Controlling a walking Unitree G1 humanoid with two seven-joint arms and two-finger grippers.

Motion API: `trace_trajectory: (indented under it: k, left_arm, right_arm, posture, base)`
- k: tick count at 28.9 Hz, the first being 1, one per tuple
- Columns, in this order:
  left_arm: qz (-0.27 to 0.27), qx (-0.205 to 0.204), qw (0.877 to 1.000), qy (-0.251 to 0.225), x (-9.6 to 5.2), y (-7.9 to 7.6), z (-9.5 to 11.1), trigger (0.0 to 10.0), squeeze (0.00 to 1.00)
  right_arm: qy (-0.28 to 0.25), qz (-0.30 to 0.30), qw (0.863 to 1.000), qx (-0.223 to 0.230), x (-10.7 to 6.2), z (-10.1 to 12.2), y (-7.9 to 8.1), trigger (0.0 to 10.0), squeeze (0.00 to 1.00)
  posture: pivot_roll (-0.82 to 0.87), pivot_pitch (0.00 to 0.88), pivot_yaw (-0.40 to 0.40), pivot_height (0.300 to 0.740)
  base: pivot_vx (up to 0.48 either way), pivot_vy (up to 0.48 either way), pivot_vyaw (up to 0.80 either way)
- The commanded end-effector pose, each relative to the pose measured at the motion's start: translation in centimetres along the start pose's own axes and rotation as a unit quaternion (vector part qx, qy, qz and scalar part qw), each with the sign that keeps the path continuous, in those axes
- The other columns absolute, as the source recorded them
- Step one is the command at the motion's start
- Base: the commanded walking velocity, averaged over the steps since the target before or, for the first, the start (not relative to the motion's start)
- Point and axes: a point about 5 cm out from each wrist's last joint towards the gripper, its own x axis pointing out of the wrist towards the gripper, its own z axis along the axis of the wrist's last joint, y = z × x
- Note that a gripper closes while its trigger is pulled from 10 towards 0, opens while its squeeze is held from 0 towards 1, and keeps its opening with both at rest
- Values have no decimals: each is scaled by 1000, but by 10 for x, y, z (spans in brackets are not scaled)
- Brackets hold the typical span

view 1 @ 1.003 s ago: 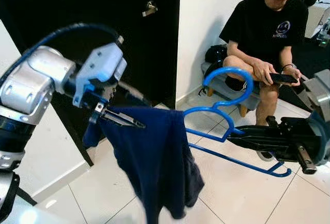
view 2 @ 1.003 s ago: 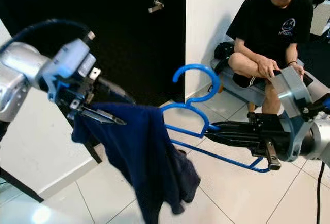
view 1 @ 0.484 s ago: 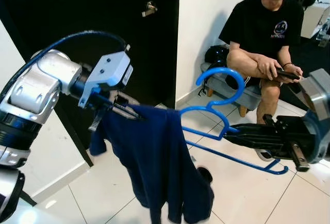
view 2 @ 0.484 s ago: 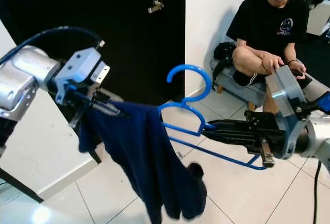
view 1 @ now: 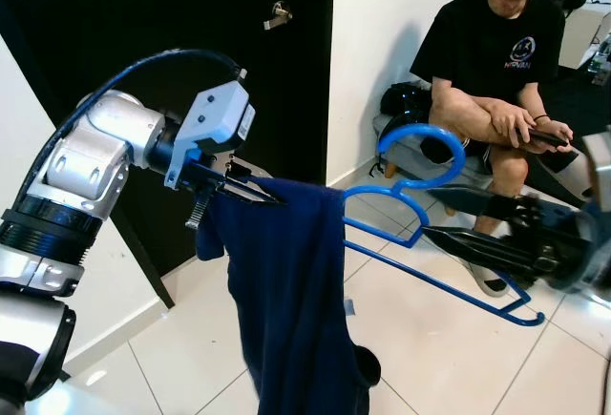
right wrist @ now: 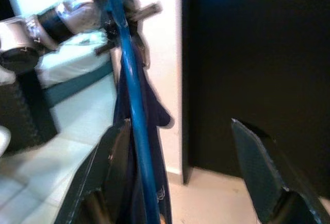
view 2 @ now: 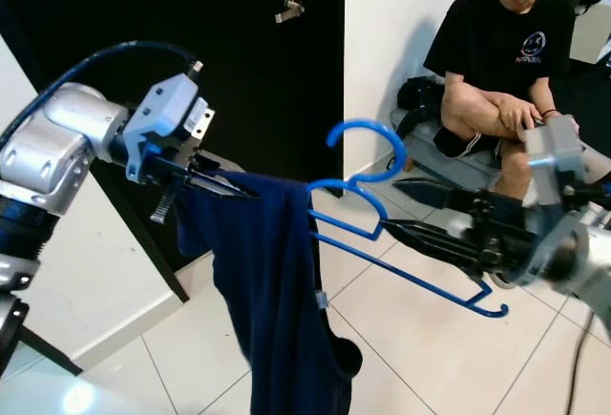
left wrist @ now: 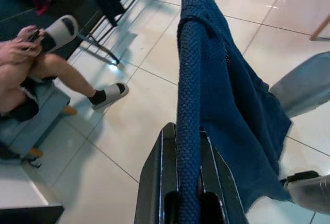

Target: Hang hanger

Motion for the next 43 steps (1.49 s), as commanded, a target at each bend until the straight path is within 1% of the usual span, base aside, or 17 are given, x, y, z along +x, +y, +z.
trace_trajectory:
  k: [1,3,4,7,9,10,12,17,21,22,24,25,27,30,35,41,43]
  left_arm:
    - [36,7,999,-6,-19,8,2,0,0]
    - [36,7,999,-6,-19,8,2,0,0]
    - [58,3,998,-9,-28,11,1,0,0]
    - [79,3,997,-20,-35,15,2,0,0]
    - [112,14,992,-63,-45,24,16,0,0]
    - [112,14,992,-63,-45,24,16,0,0]
    - [127,32,986,-103,-47,31,31,0,0]
    - [132,55,982,-126,-46,38,42,0,0]
    - [128,60,981,-135,-46,39,46,0,0]
    - [119,64,979,-153,-44,39,52,0,0]
    - [119,64,979,-153,-44,39,52,0,0]
    - [107,68,976,-174,-42,39,59,0,0]
    - [107,68,976,-174,-42,39,59,0,0]
    - [88,85,971,-205,-39,42,72,0,0]
    - [88,88,970,-208,-40,43,75,0,0]
    - [81,96,966,-225,-40,44,82,0,0]
    - [81,96,966,-225,-40,44,82,0,0]
  right_arm:
    - [-23,-35,999,-4,-26,12,4,10000,1000]
    - [-23,-35,999,-4,-26,12,4,10000,1000]
    - [-38,-57,998,5,-43,15,12,10000,1000]
    - [-46,-67,996,21,-53,12,23,10000,1000]
    - [-47,-72,993,80,-52,-14,50,10000,1000]
    - [-47,-72,993,80,-52,-14,50,10000,1000]
    - [-73,-86,984,140,-44,-42,66,10000,1000]
    - [-105,-104,970,194,-38,-65,71,10000,1000]
    - [-100,-114,969,197,-37,-71,69,10000,1000]
    - [-101,-127,966,200,-35,-75,64,10000,820]
    - [-101,-127,966,200,-35,-75,64,10000,820]
    - [-106,-134,964,204,-31,-79,60,10000,0]
    - [-106,-134,964,204,-31,-79,60,10000,0]
    - [-142,-85,958,236,-11,-79,59,10000,0]
    - [-139,-61,958,242,-7,-79,63,10000,0]
    - [-88,7,968,236,12,-82,67,10000,0]
    - [-88,7,968,236,12,-82,67,10000,0]
  posture:
    - [-42,25,76,740]
    - [-42,25,76,740]
    - [-55,29,77,740]
    - [-61,31,73,740]
    - [-71,33,74,740]
    - [-71,33,74,740]
    - [-68,33,76,740]
    - [-63,32,74,740]
    - [-62,31,72,740]
    - [-62,34,71,740]
    - [-62,34,71,740]
    - [-63,32,72,740]
    - [-63,32,72,740]
    - [-52,28,73,740]
    - [-52,28,73,740]
    - [-49,26,77,740]
    - [-49,26,77,740]
  base:
    - [0,0,0]
    - [0,0,0]
    - [0,0,0]
    - [0,0,0]
    - [0,0,0]
    - [0,0,0]
    - [0,0,0]
    - [0,0,0]
    - [0,0,0]
    - [0,0,0]
    - [0,0,0]
    - [0,0,0]
    - [0,0,0]
    - [0,0,0]
    - [0,0,0]
    - [0,0,0]
    - [0,0,0]
